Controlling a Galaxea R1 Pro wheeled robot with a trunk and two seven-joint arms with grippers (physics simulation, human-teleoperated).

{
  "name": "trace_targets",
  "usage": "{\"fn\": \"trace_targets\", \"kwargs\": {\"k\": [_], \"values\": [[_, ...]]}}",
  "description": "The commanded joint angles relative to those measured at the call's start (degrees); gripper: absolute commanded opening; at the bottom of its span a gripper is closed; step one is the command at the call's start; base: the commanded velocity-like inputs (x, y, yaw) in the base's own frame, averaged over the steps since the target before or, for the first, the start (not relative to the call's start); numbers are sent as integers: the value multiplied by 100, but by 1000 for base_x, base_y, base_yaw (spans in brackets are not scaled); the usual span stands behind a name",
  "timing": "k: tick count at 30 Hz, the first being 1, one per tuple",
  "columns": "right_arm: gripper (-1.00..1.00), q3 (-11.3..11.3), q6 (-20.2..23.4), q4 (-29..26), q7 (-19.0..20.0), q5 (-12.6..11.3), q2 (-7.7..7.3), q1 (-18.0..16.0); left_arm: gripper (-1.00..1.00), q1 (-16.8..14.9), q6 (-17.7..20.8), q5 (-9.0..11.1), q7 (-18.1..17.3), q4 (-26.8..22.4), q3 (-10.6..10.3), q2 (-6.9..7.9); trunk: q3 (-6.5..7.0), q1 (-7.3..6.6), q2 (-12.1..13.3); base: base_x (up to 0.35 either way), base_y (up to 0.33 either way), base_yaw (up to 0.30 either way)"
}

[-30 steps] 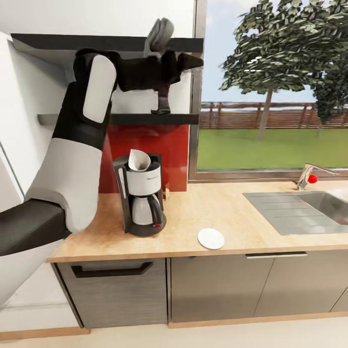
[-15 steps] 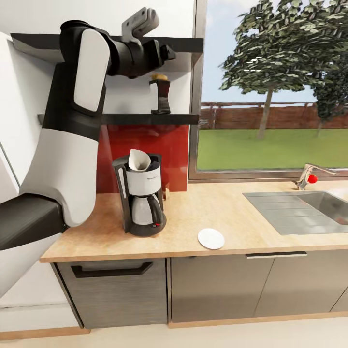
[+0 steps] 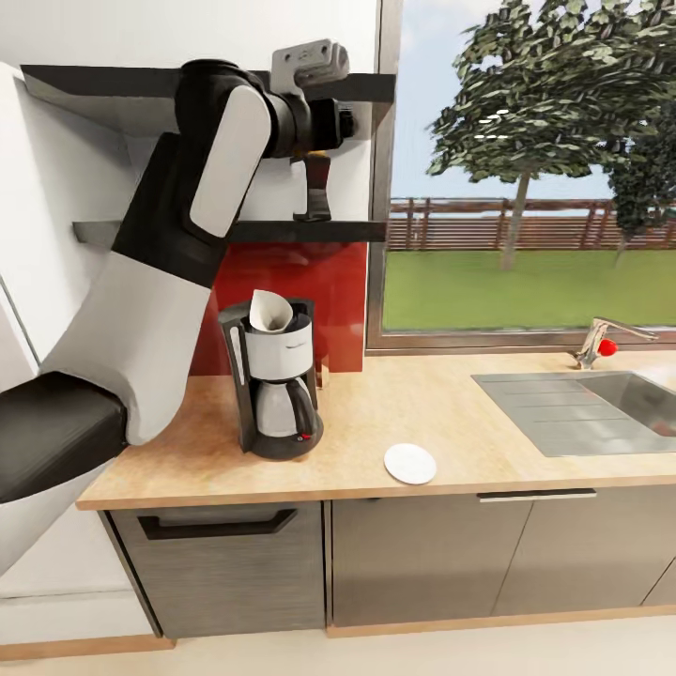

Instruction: Set up a coffee station on the kitchen countertop: keep the coffee maker on the countertop, move the bottle of coffee from the kitchen shelf to the counter next to the coffee maker, place a paper coffee filter on top of the coffee maker, put the saucer next to the coffee maker with the coffee cup on the saucer, and place the electric kettle next to the coffee maker.

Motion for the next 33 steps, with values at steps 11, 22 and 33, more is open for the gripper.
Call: {"fn": "trace_targets", "kwargs": {"k": [11,22,33], "values": [[100,48,-23,17,36,-58,6,-5,100,-7,-99,61,558,204,-287,0,-10,2,-8,0,0,0],[100,48,-23,17,36,-58,7,-5,100,16,-521,62,586,306,-287,0,-10,2,-8,118,0,0],[100,48,-23,17,37,-58,7,-5,100,24,-986,62,591,998,-292,0,-10,2,-8,109,0,0]]}}
